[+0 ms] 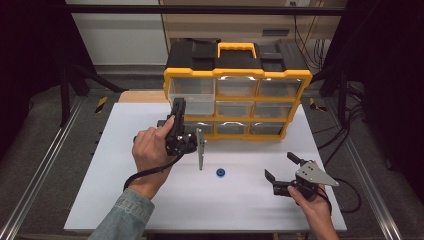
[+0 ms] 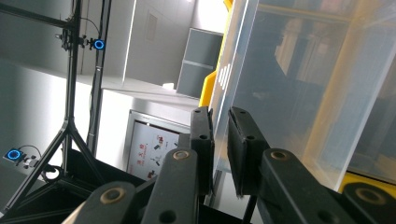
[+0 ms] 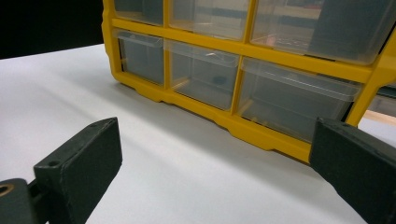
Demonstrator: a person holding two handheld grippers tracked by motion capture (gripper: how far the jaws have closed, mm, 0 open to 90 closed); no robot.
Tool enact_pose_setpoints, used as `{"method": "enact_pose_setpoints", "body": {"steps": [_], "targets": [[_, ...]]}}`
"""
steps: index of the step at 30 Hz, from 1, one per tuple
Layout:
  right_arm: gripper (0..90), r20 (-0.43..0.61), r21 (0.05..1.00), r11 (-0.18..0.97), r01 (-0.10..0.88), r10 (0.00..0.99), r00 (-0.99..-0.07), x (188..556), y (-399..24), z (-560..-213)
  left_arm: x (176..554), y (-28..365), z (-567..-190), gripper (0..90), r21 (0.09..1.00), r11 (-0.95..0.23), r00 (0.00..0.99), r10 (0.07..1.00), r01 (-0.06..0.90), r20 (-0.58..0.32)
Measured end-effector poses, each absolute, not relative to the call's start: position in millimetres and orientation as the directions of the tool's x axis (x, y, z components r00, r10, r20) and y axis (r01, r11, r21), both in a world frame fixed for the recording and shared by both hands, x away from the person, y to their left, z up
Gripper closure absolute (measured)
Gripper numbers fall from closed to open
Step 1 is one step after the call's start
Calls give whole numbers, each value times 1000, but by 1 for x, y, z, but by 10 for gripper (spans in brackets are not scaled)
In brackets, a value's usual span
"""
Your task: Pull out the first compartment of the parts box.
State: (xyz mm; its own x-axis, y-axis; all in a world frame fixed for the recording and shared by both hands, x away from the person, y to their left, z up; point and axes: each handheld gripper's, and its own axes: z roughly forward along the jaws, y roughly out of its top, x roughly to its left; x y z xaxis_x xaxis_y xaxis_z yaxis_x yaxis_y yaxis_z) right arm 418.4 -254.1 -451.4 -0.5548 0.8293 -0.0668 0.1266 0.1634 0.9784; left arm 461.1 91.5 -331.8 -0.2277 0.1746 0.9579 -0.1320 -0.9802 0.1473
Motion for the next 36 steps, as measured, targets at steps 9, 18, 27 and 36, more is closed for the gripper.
{"method": "enact_pose_setpoints", "body": {"steps": [9, 18, 27, 36], "targets": [[32, -67, 978, 165, 128, 829, -555, 418, -254, -451, 458, 91, -331, 800, 150, -980, -227, 177, -131, 958], [32, -68, 978, 166, 128, 829, -555, 419, -254, -452, 455, 92, -332, 800, 154, -979, -227, 182, -134, 957], [31, -68, 978, 166, 128, 829, -556, 419, -254, -452, 452, 93, -330, 801, 155, -978, -232, 184, -138, 955], [32, -69, 977, 168, 128, 828, -556, 419, -253, -452, 449, 93, -332, 800, 155, -978, -229, 184, -137, 956]]}}
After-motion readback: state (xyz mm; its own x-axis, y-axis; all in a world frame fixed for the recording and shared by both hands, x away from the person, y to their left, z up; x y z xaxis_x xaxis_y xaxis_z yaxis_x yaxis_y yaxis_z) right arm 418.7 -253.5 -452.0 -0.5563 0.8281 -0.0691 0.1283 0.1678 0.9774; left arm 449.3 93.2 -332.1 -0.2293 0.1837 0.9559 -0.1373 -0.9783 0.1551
